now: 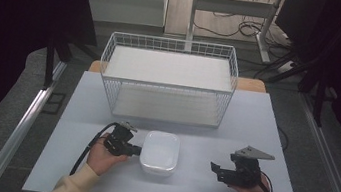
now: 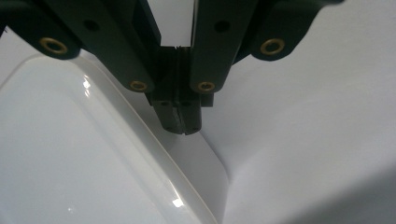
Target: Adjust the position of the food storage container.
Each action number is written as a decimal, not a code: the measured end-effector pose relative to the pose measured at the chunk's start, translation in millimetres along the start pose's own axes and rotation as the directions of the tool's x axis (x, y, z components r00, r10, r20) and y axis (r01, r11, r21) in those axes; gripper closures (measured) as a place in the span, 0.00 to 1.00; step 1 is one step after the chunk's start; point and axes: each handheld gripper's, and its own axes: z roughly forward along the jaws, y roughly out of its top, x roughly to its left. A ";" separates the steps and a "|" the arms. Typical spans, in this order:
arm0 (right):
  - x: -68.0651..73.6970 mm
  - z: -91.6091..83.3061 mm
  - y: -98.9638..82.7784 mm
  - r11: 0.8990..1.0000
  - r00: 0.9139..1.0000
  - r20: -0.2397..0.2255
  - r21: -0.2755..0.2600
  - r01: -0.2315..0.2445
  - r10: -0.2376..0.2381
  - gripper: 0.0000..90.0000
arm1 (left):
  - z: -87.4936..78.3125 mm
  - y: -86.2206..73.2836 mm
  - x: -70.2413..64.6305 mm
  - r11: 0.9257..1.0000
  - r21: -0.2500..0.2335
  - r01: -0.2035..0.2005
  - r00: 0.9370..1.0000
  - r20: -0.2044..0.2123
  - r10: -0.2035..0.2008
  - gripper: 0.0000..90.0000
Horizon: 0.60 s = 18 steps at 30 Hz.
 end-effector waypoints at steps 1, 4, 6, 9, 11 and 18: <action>-0.7 -0.6 0.1 1.000 1.000 0.001 -0.004 -0.003 0.003 0.21 | 0.5 -0.5 -1.6 1.000 -0.003 -0.001 1.000 0.006 0.001 1.00; -1.5 -0.6 0.0 1.000 1.000 0.002 -0.002 -0.005 0.005 0.21 | 1.1 -1.3 -4.7 1.000 -0.002 -0.003 1.000 0.009 0.003 1.00; -1.5 -0.6 0.2 1.000 1.000 0.002 -0.002 -0.005 0.005 0.21 | 1.2 -1.8 -7.6 1.000 -0.004 -0.007 1.000 0.014 0.007 1.00; -1.2 -0.9 0.8 1.000 1.000 0.002 -0.006 -0.005 0.005 0.21 | 1.1 -2.4 -10.7 1.000 -0.003 -0.013 0.999 0.029 0.013 1.00; -1.0 -1.0 0.9 1.000 1.000 0.002 -0.006 -0.005 0.005 0.21 | 1.0 -2.6 -11.2 1.000 -0.003 -0.016 0.999 0.032 0.016 1.00; 0.3 -4.8 5.0 0.999 1.000 -0.015 -0.040 -0.011 0.010 0.21 | -23.0 -2.1 -3.3 0.996 -0.085 0.011 1.000 0.021 -0.009 0.99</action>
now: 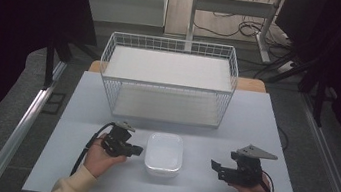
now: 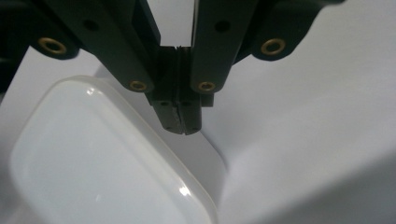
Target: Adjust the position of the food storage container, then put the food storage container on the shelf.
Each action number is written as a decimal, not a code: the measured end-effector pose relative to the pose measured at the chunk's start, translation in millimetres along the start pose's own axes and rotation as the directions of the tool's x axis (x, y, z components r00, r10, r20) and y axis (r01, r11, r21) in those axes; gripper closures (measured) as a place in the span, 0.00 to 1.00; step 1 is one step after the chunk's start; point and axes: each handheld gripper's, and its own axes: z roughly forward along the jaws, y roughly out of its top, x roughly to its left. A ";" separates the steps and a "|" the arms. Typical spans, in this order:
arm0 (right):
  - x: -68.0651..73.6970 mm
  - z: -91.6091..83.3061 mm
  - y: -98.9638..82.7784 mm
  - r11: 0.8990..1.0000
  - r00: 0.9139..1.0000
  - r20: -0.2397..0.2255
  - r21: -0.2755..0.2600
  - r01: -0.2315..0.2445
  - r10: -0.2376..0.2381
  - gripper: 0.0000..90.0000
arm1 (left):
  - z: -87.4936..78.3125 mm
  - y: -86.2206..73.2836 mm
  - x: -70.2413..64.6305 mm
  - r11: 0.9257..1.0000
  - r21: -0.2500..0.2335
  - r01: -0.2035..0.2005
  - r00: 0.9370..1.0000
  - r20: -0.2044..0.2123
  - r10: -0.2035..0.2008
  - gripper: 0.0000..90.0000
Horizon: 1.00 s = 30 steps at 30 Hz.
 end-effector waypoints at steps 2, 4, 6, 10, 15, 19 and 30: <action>0.9 -1.4 2.3 1.000 1.000 -0.018 -0.024 -0.011 0.011 0.20 | -12.3 1.1 1.5 0.998 -0.055 0.015 1.000 0.010 -0.015 0.95; 1.5 -1.9 3.5 0.999 1.000 -0.027 -0.035 -0.015 0.014 0.20 | -17.7 1.6 1.0 0.996 -0.083 0.022 1.000 0.007 -0.021 0.84; 4.6 -2.8 6.1 0.998 0.999 -0.047 -0.061 -0.019 0.016 0.20 | -28.5 3.1 -2.0 0.992 -0.125 0.027 1.000 0.005 -0.027 0.66; 8.4 -2.3 7.9 0.997 0.998 -0.063 -0.076 -0.014 0.009 0.21 | -39.5 1.8 -3.7 0.984 -0.172 0.054 0.999 0.013 -0.053 0.48; 8.4 -1.2 8.6 0.996 0.996 -0.084 -0.087 -0.019 0.012 0.22 | -44.2 -2.3 -5.1 0.980 -0.189 0.064 0.998 0.019 -0.061 0.39; 6.0 -1.8 11.1 0.995 0.995 -0.100 -0.094 -0.029 0.020 0.23 | -43.5 -5.1 -3.3 0.980 -0.187 0.066 0.998 0.030 -0.062 0.37; 5.5 -2.4 12.5 0.994 0.991 -0.120 -0.087 -0.065 0.055 0.24 | -46.8 -7.3 -0.7 0.977 -0.200 0.074 0.997 0.027 -0.070 0.32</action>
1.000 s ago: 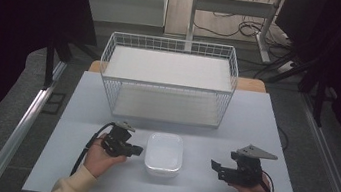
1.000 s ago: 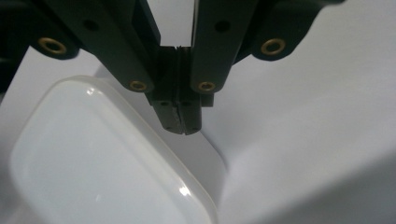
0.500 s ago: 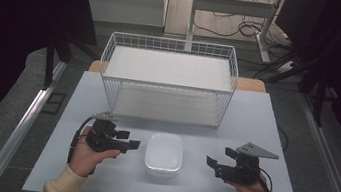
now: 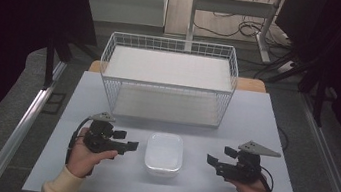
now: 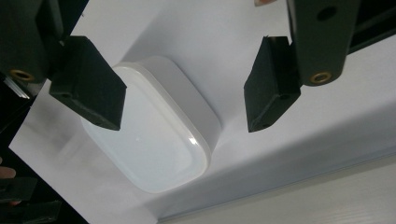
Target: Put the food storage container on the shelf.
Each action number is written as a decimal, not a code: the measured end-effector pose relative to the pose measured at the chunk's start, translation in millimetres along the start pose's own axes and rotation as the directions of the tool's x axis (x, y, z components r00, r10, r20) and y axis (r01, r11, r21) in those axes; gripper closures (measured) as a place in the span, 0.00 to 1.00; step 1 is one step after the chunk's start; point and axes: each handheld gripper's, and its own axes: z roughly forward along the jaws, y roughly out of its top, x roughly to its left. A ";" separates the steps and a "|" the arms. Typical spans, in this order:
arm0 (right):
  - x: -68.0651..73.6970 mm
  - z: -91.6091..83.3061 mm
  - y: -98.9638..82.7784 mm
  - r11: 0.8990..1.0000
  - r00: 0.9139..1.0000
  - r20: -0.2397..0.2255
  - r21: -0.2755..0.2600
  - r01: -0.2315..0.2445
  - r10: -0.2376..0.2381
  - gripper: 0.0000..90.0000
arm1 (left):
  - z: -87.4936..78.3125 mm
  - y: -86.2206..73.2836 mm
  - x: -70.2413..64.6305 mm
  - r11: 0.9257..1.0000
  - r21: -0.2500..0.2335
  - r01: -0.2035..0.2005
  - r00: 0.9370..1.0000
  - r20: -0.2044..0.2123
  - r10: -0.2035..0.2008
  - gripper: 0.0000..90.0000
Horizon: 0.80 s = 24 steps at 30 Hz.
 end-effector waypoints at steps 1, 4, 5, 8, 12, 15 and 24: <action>0.0 0.0 0.0 1.000 1.000 0.000 0.000 0.000 0.000 0.24 | 0.0 0.0 0.0 1.000 0.000 0.000 1.000 0.000 0.000 0.32; 2.1 2.3 3.0 1.000 1.000 0.000 0.003 -0.025 0.025 0.23 | -1.5 0.1 1.6 1.000 -0.002 0.013 1.000 0.019 -0.013 0.32; 3.4 4.0 5.0 1.000 1.000 -0.004 0.008 -0.030 0.030 0.23 | -0.9 1.2 1.8 1.000 -0.001 0.019 1.000 0.025 -0.019 0.32; 10.4 8.8 13.3 0.999 0.999 -0.025 0.009 -0.042 0.043 0.24 | 2.0 8.4 0.1 1.000 0.005 0.022 0.999 0.027 -0.022 0.32; 20.0 19.9 23.8 0.998 0.997 -0.047 0.027 -0.056 0.058 0.26 | 8.0 14.8 0.5 0.999 0.021 0.037 0.998 0.053 -0.038 0.32; 25.5 31.4 29.7 0.996 0.995 -0.063 0.048 -0.080 0.083 0.27 | 15.4 16.9 7.5 0.996 0.041 0.078 0.993 0.082 -0.081 0.33; 23.2 51.8 23.1 0.983 0.982 -0.089 0.089 -0.159 0.167 0.32 | 26.1 7.3 12.0 0.990 0.058 0.132 0.983 0.122 -0.138 0.35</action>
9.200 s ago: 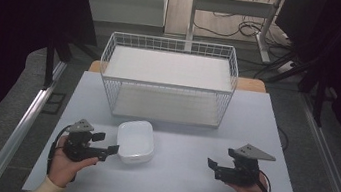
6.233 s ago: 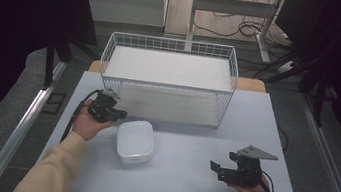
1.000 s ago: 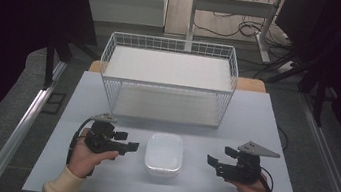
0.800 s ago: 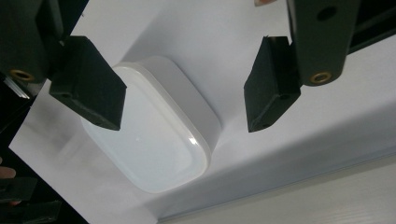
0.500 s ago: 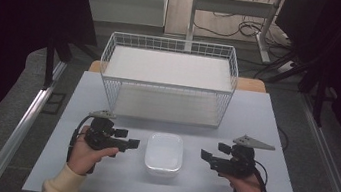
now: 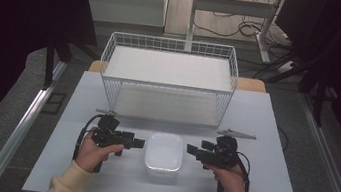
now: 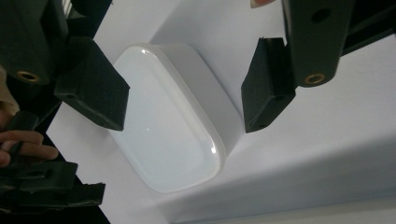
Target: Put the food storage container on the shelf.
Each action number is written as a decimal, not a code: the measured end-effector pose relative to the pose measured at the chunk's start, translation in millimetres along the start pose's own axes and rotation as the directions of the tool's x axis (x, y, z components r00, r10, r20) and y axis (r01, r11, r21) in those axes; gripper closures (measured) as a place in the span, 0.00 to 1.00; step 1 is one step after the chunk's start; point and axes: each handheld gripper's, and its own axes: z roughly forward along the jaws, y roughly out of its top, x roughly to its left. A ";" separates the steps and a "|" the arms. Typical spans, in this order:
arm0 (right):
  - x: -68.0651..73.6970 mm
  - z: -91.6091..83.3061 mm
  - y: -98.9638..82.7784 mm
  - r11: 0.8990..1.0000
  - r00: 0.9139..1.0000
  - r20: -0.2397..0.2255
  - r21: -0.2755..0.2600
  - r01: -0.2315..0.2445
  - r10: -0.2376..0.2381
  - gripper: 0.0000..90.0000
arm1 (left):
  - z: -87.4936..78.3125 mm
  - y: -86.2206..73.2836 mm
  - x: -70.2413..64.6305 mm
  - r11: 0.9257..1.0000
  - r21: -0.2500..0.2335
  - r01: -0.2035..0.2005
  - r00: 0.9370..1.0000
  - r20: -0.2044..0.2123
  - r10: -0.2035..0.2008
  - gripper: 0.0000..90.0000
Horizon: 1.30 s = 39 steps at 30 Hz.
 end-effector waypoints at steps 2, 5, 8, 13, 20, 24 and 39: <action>-0.6 1.8 0.0 1.000 1.000 -0.006 0.001 -0.006 0.006 0.34 | 1.8 -1.4 -0.3 1.000 0.000 0.003 1.000 0.005 -0.003 0.36; 1.0 6.4 -1.0 1.000 1.000 -0.024 0.015 -0.001 0.002 0.37 | 9.9 -4.9 -1.5 1.000 0.015 -0.001 1.000 0.018 0.001 0.36; 2.9 12.7 -2.5 0.999 0.999 -0.042 0.036 0.003 -0.001 0.38 | 14.2 -6.2 -0.6 1.000 0.020 0.004 1.000 0.021 -0.005 0.36; 4.7 23.6 -5.3 0.998 0.998 -0.065 0.066 -0.009 0.013 0.39 | 16.6 -9.4 4.0 0.999 0.011 0.037 0.998 0.046 -0.038 0.38; 5.8 31.3 -9.7 0.996 0.997 -0.074 0.089 -0.028 0.035 0.39 | 23.0 -10.1 3.8 0.999 0.018 0.047 0.998 0.044 -0.048 0.40; 6.1 36.0 -12.0 0.993 0.993 -0.098 0.103 -0.049 0.060 0.39 | 28.8 -10.9 0.8 0.999 0.027 0.044 0.998 0.045 -0.045 0.41; 8.0 44.2 -16.4 0.988 0.991 -0.097 0.137 -0.074 0.088 0.54 | 40.8 -15.9 7.6 0.990 0.060 0.127 0.987 0.094 -0.132 0.62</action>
